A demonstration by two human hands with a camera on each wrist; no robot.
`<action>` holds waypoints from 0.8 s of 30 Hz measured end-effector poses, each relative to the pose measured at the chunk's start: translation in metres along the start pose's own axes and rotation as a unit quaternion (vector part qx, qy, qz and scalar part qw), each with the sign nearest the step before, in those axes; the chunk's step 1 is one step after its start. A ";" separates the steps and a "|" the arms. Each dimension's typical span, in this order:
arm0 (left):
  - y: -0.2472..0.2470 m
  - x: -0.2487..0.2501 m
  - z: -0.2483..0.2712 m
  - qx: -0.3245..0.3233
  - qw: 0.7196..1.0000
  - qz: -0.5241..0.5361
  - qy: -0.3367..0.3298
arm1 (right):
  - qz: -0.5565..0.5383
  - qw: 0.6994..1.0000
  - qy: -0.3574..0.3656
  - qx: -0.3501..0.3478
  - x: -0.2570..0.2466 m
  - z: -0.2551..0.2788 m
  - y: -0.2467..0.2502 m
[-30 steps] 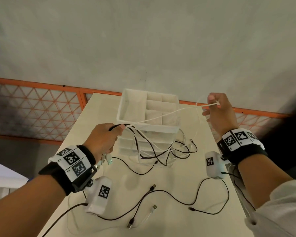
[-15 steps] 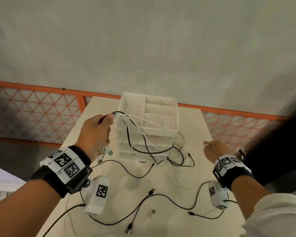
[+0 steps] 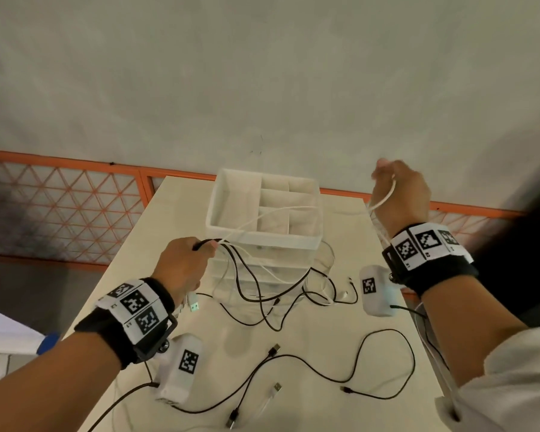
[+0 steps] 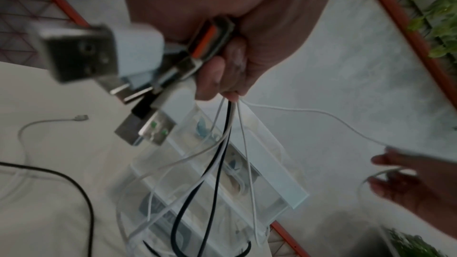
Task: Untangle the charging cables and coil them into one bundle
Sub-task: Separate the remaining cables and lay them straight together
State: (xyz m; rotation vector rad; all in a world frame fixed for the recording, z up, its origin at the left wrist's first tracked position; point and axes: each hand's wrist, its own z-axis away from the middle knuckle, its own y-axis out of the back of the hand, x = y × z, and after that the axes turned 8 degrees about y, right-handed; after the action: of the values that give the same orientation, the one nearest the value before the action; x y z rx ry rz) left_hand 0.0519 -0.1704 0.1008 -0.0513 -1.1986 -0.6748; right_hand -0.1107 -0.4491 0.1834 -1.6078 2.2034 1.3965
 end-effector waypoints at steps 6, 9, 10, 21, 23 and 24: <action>0.000 0.003 0.002 -0.029 1.000 -0.004 -0.007 | -0.096 0.991 -0.040 -0.085 0.012 0.008 -0.019; -0.001 0.003 0.003 -0.050 0.999 -0.014 -0.009 | -0.078 0.995 0.026 -0.047 0.007 0.000 -0.012; -0.002 0.003 0.003 -0.053 0.998 -0.015 -0.008 | -0.092 0.994 0.051 -0.033 0.007 -0.002 -0.010; -0.001 0.006 0.017 -0.091 0.995 0.013 -0.047 | 0.057 0.902 -0.084 -0.419 0.084 0.091 -0.040; 0.000 0.007 0.022 -0.102 0.993 0.018 -0.061 | 0.075 0.866 -0.095 -0.484 0.098 0.112 -0.042; 0.000 0.008 0.023 -0.105 0.992 0.020 -0.067 | 0.078 0.861 -0.087 -0.495 0.099 0.117 -0.041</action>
State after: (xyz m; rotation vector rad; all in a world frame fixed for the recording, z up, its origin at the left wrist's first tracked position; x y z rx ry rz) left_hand 0.0339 -0.1649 0.1165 -0.3003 -1.2477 -0.7685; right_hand -0.1724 -0.4398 0.0375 -1.3552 1.5578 2.8793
